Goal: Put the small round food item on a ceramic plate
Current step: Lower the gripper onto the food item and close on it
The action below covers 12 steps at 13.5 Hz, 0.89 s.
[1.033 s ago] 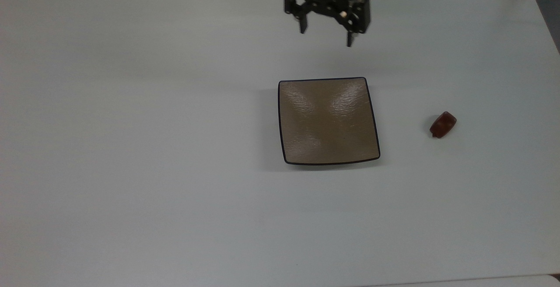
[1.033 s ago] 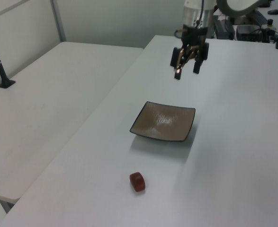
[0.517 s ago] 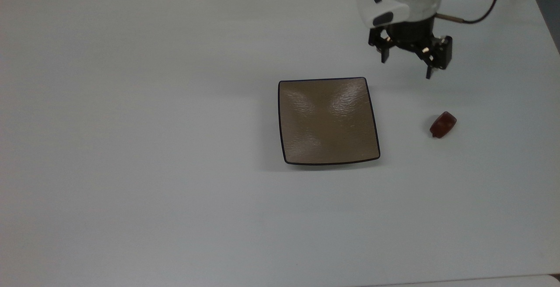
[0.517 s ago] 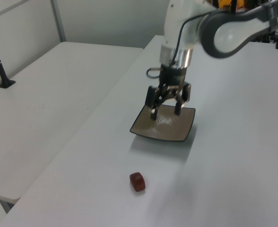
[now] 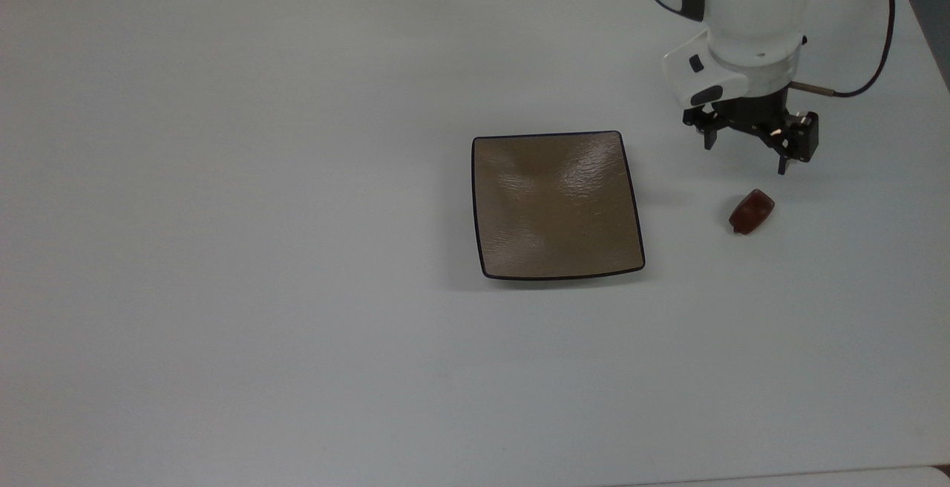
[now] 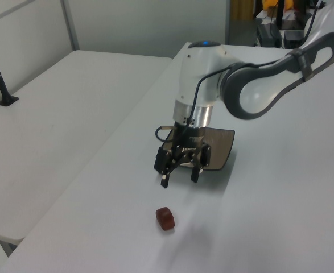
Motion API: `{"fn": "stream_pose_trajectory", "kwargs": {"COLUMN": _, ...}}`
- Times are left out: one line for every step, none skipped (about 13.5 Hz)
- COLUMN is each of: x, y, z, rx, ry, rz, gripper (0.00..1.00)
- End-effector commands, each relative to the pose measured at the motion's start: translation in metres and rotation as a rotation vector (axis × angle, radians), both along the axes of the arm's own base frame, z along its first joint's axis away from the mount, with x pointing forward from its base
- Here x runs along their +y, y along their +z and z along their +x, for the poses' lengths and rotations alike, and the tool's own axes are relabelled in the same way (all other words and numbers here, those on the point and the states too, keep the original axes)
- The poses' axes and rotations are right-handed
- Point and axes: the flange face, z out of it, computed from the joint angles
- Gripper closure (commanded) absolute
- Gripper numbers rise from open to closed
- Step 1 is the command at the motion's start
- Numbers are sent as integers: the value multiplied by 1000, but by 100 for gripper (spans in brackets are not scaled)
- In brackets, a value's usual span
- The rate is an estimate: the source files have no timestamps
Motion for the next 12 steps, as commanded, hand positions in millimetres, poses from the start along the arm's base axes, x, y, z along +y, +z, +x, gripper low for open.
{"fn": "stream_pose_trajectory", "kwargs": {"x": 22, "y": -24, "z": 16, "rx": -10, "ry": -29, "rz": 10, "gripper": 0}}
{"fn": "stream_pose_trajectory", "kwargs": {"x": 23, "y": -30, "z": 18, "rx": -20, "ry": -30, "rz": 4, "gripper": 0}}
{"fn": "stream_pose_trajectory", "kwargs": {"x": 30, "y": -39, "z": 15, "rx": -22, "ry": -27, "rz": 0, "gripper": 0}}
{"fn": "stream_pose_trajectory", "kwargs": {"x": 34, "y": -51, "z": 17, "rx": -35, "ry": -30, "rz": -6, "gripper": 0}}
{"fn": "stream_pose_trajectory", "kwargs": {"x": 36, "y": -68, "z": 21, "rx": -36, "ry": -40, "rz": -24, "gripper": 0}}
{"fn": "stream_pose_trajectory", "kwargs": {"x": 36, "y": -77, "z": 25, "rx": -43, "ry": -54, "rz": -41, "gripper": 0}}
{"fn": "stream_pose_trajectory", "kwargs": {"x": 38, "y": -85, "z": 24, "rx": -45, "ry": -52, "rz": -52, "gripper": 0}}
{"fn": "stream_pose_trajectory", "kwargs": {"x": 43, "y": -87, "z": 21, "rx": -53, "ry": -46, "rz": -50, "gripper": 0}}
{"fn": "stream_pose_trajectory", "kwargs": {"x": 45, "y": -95, "z": 21, "rx": -54, "ry": -43, "rz": -50, "gripper": 15}}
{"fn": "stream_pose_trajectory", "kwargs": {"x": 43, "y": -95, "z": 23, "rx": -60, "ry": -41, "rz": -56, "gripper": 34}}
{"fn": "stream_pose_trajectory", "kwargs": {"x": 44, "y": -97, "z": 22, "rx": -66, "ry": -35, "rz": -64, "gripper": 55}}
{"fn": "stream_pose_trajectory", "kwargs": {"x": 44, "y": -97, "z": 22, "rx": -66, "ry": -38, "rz": -62, "gripper": 57}}
